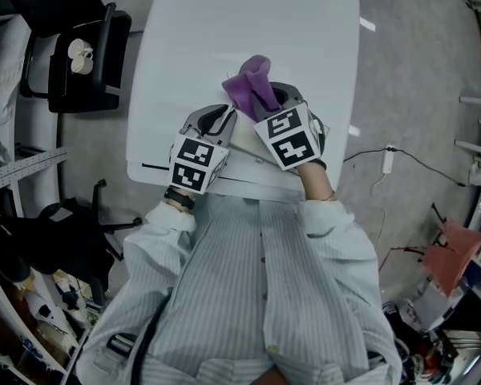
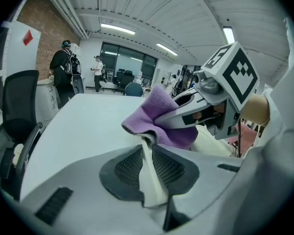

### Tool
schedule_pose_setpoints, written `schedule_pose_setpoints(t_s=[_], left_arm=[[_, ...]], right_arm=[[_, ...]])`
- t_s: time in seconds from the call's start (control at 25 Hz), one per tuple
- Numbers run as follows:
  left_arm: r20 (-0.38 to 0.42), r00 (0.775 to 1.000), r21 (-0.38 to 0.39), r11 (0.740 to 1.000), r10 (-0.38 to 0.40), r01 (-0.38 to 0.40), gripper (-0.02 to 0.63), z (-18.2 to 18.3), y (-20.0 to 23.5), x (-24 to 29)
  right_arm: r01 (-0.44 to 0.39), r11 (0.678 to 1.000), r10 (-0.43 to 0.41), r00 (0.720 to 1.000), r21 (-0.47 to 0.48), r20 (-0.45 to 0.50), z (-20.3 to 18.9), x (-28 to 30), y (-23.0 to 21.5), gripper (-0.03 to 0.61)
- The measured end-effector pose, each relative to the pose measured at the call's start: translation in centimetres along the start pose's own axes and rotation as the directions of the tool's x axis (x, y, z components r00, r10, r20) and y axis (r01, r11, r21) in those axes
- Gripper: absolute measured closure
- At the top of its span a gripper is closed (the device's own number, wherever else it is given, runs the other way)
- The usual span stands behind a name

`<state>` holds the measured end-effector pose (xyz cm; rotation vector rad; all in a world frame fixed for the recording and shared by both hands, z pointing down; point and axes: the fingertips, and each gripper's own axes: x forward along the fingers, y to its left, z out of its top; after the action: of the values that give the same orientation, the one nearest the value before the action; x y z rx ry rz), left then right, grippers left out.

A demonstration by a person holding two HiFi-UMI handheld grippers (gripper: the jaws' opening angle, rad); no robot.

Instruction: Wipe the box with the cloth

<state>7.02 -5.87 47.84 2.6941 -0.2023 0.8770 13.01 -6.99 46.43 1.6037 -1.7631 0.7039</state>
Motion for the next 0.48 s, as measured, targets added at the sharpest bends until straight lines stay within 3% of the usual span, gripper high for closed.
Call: schedule_pose_setpoints(t_s=[0.28, 0.48], left_arm=[[0.010, 1.000, -0.007, 1.000, 0.002, -0.002, 0.568, -0.1, -0.3, 0.1], [0.005, 1.000, 0.018, 1.000, 0.011, -0.011, 0.568, -0.2, -0.3, 0.0]], right_arm=[[0.048, 0.993, -0.052, 0.998, -0.105, -0.038, -0.9, -0.6, -0.1, 0.511], [0.057, 0.990, -0.065, 0.996, -0.125, -0.058, -2.0, -1.4, -0.6, 0.511]])
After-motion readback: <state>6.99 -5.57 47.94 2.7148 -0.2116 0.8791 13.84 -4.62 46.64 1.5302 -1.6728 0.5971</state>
